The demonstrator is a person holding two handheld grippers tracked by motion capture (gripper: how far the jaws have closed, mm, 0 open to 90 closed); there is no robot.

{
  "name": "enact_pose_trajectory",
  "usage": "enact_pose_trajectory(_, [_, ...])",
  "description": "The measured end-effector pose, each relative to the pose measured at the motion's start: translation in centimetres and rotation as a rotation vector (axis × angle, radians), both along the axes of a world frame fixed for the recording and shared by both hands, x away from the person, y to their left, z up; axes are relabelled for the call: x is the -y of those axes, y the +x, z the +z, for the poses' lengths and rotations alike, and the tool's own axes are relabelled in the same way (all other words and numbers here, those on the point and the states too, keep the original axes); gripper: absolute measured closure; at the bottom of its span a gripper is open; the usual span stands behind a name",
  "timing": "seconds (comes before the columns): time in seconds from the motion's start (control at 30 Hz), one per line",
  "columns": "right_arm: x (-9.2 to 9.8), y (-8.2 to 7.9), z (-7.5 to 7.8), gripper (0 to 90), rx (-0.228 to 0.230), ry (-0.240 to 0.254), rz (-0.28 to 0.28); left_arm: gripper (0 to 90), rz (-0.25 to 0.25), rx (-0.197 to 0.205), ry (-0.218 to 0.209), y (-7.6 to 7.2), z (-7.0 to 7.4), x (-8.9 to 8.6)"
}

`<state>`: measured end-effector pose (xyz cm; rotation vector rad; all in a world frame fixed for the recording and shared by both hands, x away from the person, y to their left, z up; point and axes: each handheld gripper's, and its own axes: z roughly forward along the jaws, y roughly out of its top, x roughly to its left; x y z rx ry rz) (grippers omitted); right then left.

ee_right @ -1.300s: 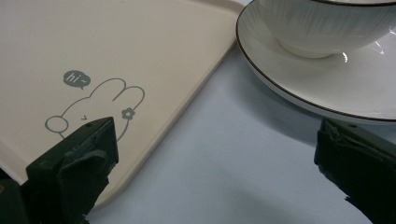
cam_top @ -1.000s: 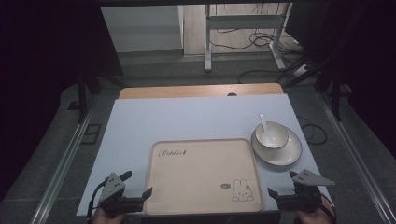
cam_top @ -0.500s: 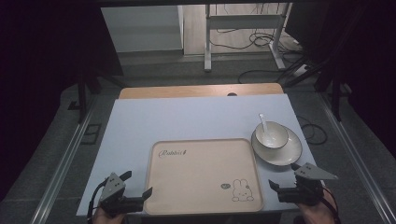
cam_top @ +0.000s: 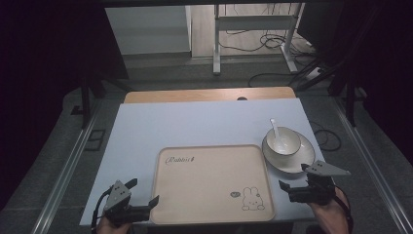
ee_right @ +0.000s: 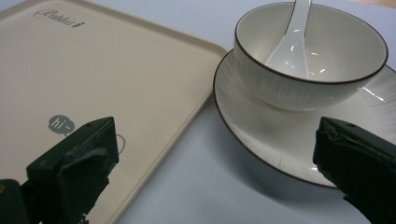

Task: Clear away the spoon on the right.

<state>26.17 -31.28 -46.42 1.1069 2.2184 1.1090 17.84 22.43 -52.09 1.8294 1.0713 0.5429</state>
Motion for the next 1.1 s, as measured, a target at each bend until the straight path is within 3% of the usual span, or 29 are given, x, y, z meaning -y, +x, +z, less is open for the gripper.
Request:
enact_pose_trajectory(0.5, [-0.8,2.5,1.1,0.0,-0.004,-0.015,0.007,3.4,0.008,0.001,-0.011,0.0,0.0,-0.1])
enact_pose_trajectory(0.6, [-0.9,3.3,1.3,1.1,-0.035,-0.003,0.016,3.5,0.008,0.001,-0.013,0.0,0.0,-0.1])
enact_pose_trajectory(0.8, [-1.3,4.4,1.7,1.7,-0.021,-0.025,0.023,3.5,0.007,0.003,-0.011,-0.1,0.0,-0.1])
enact_pose_trajectory(1.1, [-1.5,6.5,2.3,1.6,-0.027,-0.014,-0.001,3.5,0.007,0.004,-0.01,-0.1,0.0,-0.1])
